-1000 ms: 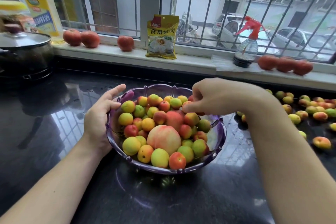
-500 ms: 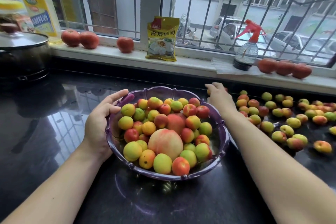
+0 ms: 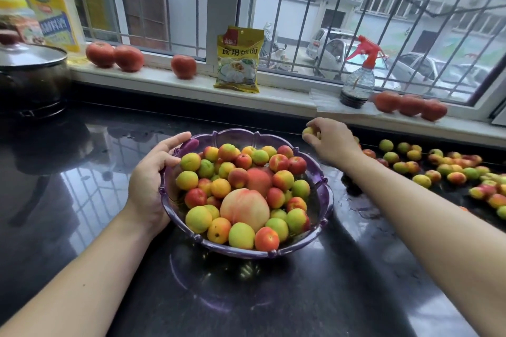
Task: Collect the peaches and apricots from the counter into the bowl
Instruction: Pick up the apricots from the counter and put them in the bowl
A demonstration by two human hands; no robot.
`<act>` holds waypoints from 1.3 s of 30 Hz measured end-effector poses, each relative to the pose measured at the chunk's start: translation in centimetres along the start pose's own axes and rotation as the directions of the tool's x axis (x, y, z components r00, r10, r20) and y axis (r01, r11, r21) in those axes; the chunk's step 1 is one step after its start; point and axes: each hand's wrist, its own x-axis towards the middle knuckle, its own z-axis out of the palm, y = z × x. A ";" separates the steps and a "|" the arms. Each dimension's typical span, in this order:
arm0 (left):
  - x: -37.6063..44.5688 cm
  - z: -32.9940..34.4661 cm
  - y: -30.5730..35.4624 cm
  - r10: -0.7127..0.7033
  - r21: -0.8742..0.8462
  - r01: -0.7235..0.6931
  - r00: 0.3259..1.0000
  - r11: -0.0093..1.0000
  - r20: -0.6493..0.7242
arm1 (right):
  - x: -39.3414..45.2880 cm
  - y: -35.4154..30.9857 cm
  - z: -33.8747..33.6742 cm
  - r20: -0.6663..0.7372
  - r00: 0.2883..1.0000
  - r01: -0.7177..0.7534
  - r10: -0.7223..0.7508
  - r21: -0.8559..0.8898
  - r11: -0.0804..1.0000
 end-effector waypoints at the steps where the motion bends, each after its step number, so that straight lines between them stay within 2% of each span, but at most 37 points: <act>1: 0.0 0.0 0.0 -0.003 -0.011 0.003 1.000 1.000 0.004 | -1.3 -0.5 -1.7 -0.032 0.997 -0.063 0.072 0.228 0.972; 2: -0.1 0.1 0.1 -0.005 -0.021 0.005 1.000 1.000 0.007 | -2.9 -1.2 -3.5 -0.044 0.995 -0.063 0.085 0.374 0.925; 4: -0.1 0.2 0.3 -0.011 -0.042 0.012 1.000 0.999 0.007 | -7.0 -3.0 -6.6 0.010 1.000 -0.004 -0.001 0.504 0.864; 6: -0.6 0.5 0.5 -0.019 -0.060 0.020 1.000 0.998 0.019 | -11.1 -4.7 -7.9 0.068 0.993 0.053 -0.098 0.478 0.877; 8: -1.3 0.6 0.6 -0.021 -0.063 0.024 0.999 0.998 0.037 | -13.7 -6.1 -7.7 0.071 0.991 0.073 -0.110 0.399 0.914; 13: -2.3 0.7 0.7 -0.018 -0.095 0.019 1.000 0.995 0.016 | -15.3 -7.5 -6.3 0.014 0.999 -0.032 0.029 0.420 0.907; 17: -2.7 1.1 0.6 -0.022 -0.140 0.024 1.000 0.990 0.021 | -14.7 -6.0 -6.0 -0.090 0.973 -0.109 0.210 0.626 0.772; 19: -2.7 1.3 0.4 -0.039 -0.173 0.040 0.999 0.984 0.012 | -14.1 -4.3 -5.8 -0.139 0.929 -0.178 0.343 0.646 0.743; 22: -2.7 1.4 0.1 -0.092 -0.231 0.093 0.996 0.969 0.014 | -14.8 -1.3 -4.4 -0.224 0.834 -0.305 0.505 0.575 0.759; 25: -2.8 1.4 -0.1 -0.107 -0.196 0.128 0.988 0.972 0.112 | -16.4 0.7 -2.9 -0.260 0.779 -0.416 0.570 0.465 0.781; 29: -2.7 1.2 -0.3 -0.090 -0.184 0.112 0.988 0.977 0.124 | -16.3 2.4 -3.0 -0.324 0.734 -0.486 0.597 0.363 0.795; 31: -2.5 1.1 -0.5 -0.084 -0.172 0.104 0.989 0.980 0.118 | -15.8 2.7 -2.9 -0.278 0.761 -0.506 0.586 0.312 0.804; 32: -2.4 1.1 -0.6 -0.080 -0.165 0.100 0.989 0.981 0.121 | -15.6 2.7 -2.6 -0.228 0.797 -0.499 0.560 0.276 0.822; 34: -2.4 1.2 -0.7 -0.073 -0.168 0.092 0.990 0.981 0.119 | -15.2 2.2 -2.0 -0.076 0.880 -0.457 0.469 0.133 0.880; 36: -2.4 1.3 -0.5 -0.070 -0.165 0.088 0.991 0.982 0.111 | -15.0 1.8 -1.5 0.046 0.916 -0.398 0.398 -0.009 0.917; 37: -2.5 1.4 -0.4 -0.075 -0.164 0.092 0.991 0.982 0.109 | -15.0 1.7 -1.3 0.055 0.920 -0.386 0.388 -0.036 0.922; 39: -2.7 1.4 -0.3 -0.093 -0.164 0.109 0.990 0.980 0.105 | -15.3 1.7 -1.2 -0.044 0.921 -0.387 0.386 -0.001 0.922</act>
